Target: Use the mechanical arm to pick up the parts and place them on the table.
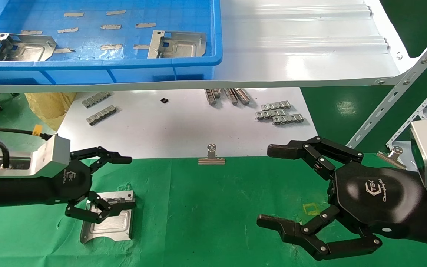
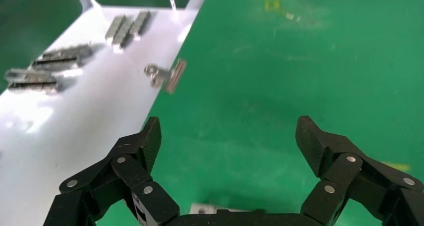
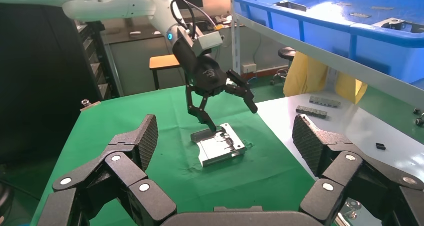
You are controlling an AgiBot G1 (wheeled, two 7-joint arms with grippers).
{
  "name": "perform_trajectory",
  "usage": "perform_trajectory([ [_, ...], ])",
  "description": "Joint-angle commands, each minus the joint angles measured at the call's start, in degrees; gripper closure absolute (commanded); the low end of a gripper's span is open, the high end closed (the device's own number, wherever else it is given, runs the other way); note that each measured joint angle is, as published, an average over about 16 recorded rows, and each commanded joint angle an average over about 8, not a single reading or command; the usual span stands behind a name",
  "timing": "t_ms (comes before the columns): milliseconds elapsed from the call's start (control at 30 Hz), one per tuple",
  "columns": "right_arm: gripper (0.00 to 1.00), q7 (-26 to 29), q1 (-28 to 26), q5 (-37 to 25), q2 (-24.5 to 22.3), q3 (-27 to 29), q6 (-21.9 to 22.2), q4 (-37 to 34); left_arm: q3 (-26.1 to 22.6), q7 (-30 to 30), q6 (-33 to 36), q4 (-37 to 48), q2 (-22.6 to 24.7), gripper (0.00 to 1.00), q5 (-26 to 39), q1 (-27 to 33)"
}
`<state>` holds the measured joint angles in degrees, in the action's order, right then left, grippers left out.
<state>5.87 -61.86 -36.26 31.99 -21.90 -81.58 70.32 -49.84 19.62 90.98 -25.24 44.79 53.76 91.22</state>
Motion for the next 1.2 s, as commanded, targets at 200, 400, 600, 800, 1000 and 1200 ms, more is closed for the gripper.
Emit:
perform_trajectory([
  [200,0.0,0.0,0.0,0.0,0.0,0.0,0.0,0.0,4.8,-4.3,-0.7,-6.8,-1.4,0.0,-1.7,-4.2],
  [400,0.0,0.0,0.0,0.0,0.0,0.0,0.0,0.0,8.9,-8.0,-1.4,-12.7,-2.6,0.0,-3.1,-7.8],
  [600,0.0,0.0,0.0,0.0,0.0,0.0,0.0,0.0,13.0,-11.6,-2.0,-18.5,-3.7,0.0,-4.6,-11.4],
  [800,0.0,0.0,0.0,0.0,0.0,0.0,0.0,0.0,17.1,-15.3,-2.7,-24.4,-4.9,0.0,-6.0,-15.0],
  [1000,0.0,0.0,0.0,0.0,0.0,0.0,0.0,0.0,21.1,-19.0,-3.3,-30.2,-6.1,0.0,-7.4,-18.5],
  [1200,0.0,0.0,0.0,0.0,0.0,0.0,0.0,0.0,25.2,-22.6,-3.9,-36.0,-7.3,0.0,-8.9,-22.1],
])
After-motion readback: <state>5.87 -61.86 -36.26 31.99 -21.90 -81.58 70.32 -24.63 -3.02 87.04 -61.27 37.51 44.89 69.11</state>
